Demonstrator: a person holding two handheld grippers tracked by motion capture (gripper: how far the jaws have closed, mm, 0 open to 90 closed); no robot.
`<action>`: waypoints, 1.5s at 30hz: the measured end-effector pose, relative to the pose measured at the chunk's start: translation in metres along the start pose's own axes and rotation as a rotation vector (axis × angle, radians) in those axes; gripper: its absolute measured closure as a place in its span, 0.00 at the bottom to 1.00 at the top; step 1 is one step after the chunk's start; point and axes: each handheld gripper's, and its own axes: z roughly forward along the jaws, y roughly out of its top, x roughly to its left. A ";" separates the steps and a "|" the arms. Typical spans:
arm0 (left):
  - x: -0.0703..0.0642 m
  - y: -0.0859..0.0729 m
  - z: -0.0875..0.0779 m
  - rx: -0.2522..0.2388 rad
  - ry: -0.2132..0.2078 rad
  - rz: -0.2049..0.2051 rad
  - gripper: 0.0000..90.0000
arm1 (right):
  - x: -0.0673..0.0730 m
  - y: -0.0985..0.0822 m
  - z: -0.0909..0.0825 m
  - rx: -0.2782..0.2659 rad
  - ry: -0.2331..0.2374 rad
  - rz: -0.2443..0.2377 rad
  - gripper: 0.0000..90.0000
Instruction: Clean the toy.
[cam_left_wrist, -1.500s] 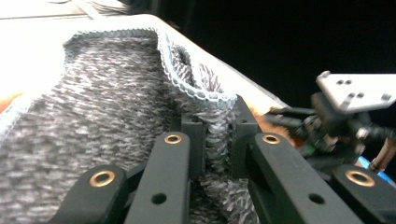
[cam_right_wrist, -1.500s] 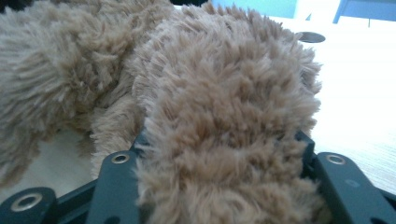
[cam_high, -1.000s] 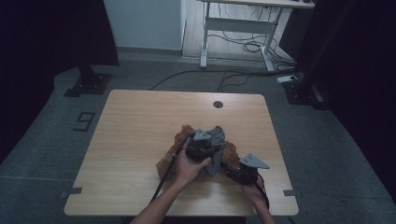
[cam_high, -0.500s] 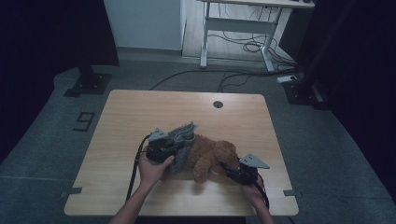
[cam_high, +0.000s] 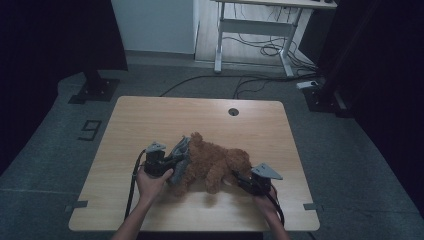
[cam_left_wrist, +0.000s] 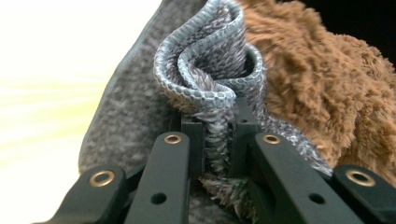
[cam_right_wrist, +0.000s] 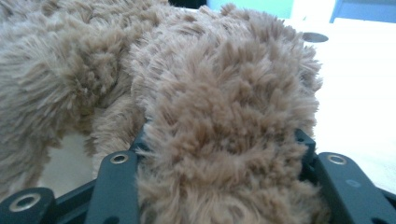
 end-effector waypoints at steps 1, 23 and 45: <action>0.001 0.002 0.001 0.002 0.008 -0.002 0.89 | 0.001 0.002 0.004 -0.002 -0.008 -0.003 0.53; -0.073 0.078 0.058 0.009 -0.075 0.154 0.89 | -0.001 0.004 0.016 -0.031 0.025 -0.063 0.53; -0.071 0.011 0.040 -0.013 -0.106 0.189 0.90 | -0.007 0.019 -0.010 0.069 0.187 0.046 0.17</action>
